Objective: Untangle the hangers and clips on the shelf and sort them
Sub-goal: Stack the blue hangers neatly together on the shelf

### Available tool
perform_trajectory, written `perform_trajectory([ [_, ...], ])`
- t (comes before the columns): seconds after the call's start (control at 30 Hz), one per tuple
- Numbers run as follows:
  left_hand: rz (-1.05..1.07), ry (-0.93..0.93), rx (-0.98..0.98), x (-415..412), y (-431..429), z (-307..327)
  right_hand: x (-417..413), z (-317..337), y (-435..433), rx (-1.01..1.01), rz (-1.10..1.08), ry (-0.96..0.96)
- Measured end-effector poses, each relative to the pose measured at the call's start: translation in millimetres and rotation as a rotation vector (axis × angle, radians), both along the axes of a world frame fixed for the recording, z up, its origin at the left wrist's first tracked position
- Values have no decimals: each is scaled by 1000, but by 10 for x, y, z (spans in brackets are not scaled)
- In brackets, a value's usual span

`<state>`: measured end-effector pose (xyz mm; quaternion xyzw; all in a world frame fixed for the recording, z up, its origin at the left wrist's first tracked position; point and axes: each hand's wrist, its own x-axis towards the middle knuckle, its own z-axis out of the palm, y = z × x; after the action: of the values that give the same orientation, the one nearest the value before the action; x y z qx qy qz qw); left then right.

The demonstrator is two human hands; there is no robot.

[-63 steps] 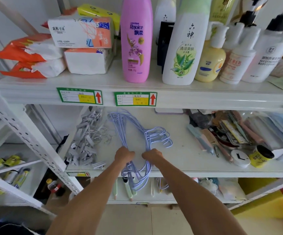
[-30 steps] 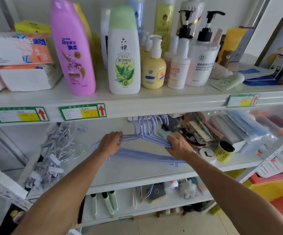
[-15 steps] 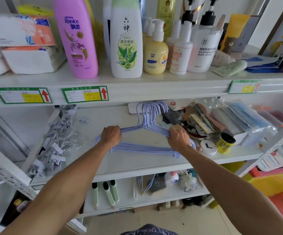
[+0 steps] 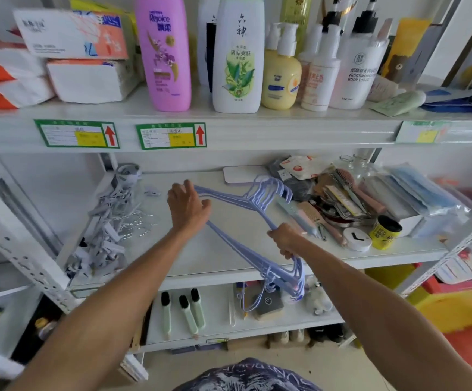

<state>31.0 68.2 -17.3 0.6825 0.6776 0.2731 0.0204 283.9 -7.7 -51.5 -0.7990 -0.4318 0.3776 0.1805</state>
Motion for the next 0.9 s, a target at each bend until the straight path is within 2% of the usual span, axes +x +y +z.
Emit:
perform_trajectory([
  [0.03,78,-150,-105,69,-95,-109,-89,-49,-6,-10,-37,56],
  [0.1,184,-465,-470,234,-246,-310,-295,-127,-13,-14,-109,171],
  [0.17,128,-767,-760,333,-377,-487,-541,-200,-11,-6,-149,267],
  [0.2,94,-895,-813,346,-465,-520,-659,-236,0,-2,-162,305],
  [0.23,76,-948,-822,339,-528,-557,-771,-265,13,4,-175,328],
  [0.3,60,-839,-787,271,-610,-535,-984,-314,39,14,-222,387],
  [0.4,71,-503,-740,94,-590,-450,-1263,-378,64,6,-324,496],
  [0.5,67,-326,-682,-44,-491,-455,-1480,-385,94,9,-360,531],
  [0.77,3,-77,-557,-182,-138,-530,-1585,-176,170,-26,72,8],
  [0.9,-49,22,-552,-238,35,-512,-1627,-123,292,-53,212,-163],
])
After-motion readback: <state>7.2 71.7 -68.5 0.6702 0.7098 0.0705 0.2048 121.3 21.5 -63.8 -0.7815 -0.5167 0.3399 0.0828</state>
